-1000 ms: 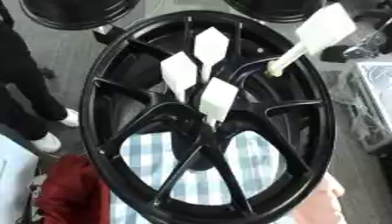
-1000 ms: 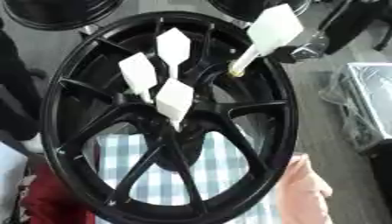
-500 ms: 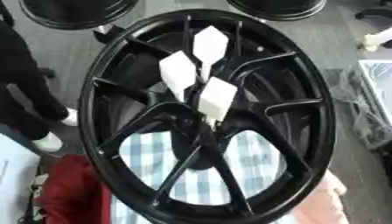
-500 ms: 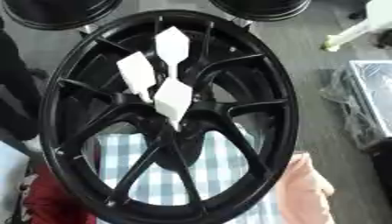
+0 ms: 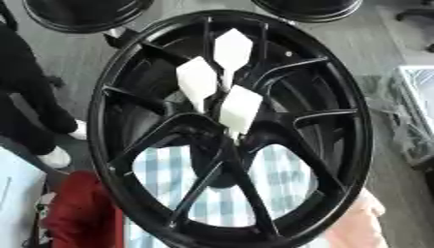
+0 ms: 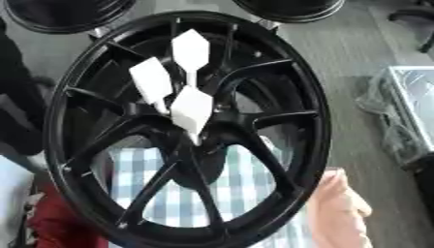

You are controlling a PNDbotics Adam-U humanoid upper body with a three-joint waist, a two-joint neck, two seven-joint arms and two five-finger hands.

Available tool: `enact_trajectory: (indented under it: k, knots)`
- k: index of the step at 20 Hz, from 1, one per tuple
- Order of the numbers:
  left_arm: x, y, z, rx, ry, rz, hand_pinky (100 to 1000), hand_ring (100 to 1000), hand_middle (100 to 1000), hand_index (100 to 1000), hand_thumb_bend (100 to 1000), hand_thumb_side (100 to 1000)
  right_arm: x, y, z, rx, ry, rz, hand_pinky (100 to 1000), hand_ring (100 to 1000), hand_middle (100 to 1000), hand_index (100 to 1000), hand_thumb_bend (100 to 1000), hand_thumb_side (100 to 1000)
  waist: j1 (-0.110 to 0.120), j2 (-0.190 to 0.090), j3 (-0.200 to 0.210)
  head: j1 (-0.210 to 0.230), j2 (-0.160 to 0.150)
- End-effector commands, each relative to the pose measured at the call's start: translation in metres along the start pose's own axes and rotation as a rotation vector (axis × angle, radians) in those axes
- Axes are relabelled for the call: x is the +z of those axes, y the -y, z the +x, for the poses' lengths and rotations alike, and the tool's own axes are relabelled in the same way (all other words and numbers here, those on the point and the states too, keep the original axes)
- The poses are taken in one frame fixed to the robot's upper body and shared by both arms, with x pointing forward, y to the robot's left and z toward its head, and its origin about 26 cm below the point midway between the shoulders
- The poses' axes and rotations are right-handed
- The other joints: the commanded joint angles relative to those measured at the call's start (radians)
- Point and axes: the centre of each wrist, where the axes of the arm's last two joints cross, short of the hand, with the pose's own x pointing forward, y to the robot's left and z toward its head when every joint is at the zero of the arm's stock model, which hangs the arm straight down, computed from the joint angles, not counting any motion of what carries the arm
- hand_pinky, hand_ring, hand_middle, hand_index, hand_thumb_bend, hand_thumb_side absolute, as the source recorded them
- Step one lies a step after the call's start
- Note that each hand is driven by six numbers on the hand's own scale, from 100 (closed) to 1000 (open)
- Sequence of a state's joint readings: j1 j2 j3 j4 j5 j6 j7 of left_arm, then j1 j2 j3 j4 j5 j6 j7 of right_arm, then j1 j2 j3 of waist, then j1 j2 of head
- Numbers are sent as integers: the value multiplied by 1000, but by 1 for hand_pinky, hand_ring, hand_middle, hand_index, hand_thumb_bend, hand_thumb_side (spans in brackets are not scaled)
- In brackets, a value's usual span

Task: Pull the pin out of the wheel hub.

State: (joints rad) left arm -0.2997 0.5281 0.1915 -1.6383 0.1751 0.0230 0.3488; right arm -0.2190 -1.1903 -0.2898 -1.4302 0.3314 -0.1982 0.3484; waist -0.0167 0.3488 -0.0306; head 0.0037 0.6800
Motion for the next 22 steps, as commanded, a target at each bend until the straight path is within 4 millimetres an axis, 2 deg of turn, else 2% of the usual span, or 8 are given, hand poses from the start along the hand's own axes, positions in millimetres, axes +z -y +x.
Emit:
enact_trajectory:
  k: [1, 4, 7, 10, 12, 14, 17, 22]
  knots:
    - [-8, -9, 12, -30, 46, 10, 784, 815, 824, 761, 178, 695, 5, 13, -9, 43, -42, -12, 843, 861, 818, 872, 631, 319, 1, -21, -1, 1, -5]
    - [-8, -9, 12, -29, 46, 9, 784, 815, 824, 761, 178, 696, 4, 12, -11, 48, -51, 7, 843, 865, 833, 884, 631, 334, 2, -21, 1, -2, -5]
    - [-7, -9, 11, -28, 44, 9, 784, 815, 824, 760, 178, 696, 3, 14, -10, 43, -58, -13, 825, 837, 803, 866, 603, 337, 3, -22, 2, -3, -5]
    - [-8, -7, 12, -25, 46, 6, 784, 816, 824, 760, 179, 695, -1, 15, -5, -18, -54, -108, 790, 791, 752, 826, 564, 270, 4, -23, 5, -7, -5]
    - [-8, -6, 13, -21, 48, 1, 784, 816, 824, 760, 178, 694, -7, 14, 1, -120, -45, -211, 773, 776, 737, 806, 449, 277, 5, -25, 9, -12, -6]
    - [-8, -4, 13, -16, 49, -5, 784, 816, 824, 760, 179, 694, -15, 11, 11, -253, -23, -316, 763, 770, 732, 802, 349, 307, 8, -27, 15, -18, -7]
    - [-8, -1, 13, -11, 48, -14, 783, 816, 824, 760, 178, 693, -29, 7, 32, -434, 31, -411, 756, 764, 726, 799, 277, 327, 13, -29, 24, -24, -8]
    - [-8, 2, 14, 0, 51, -22, 783, 816, 824, 760, 179, 691, -55, -3, 73, -730, 129, -488, 753, 769, 737, 810, 332, 291, 20, -33, 36, -37, -9]
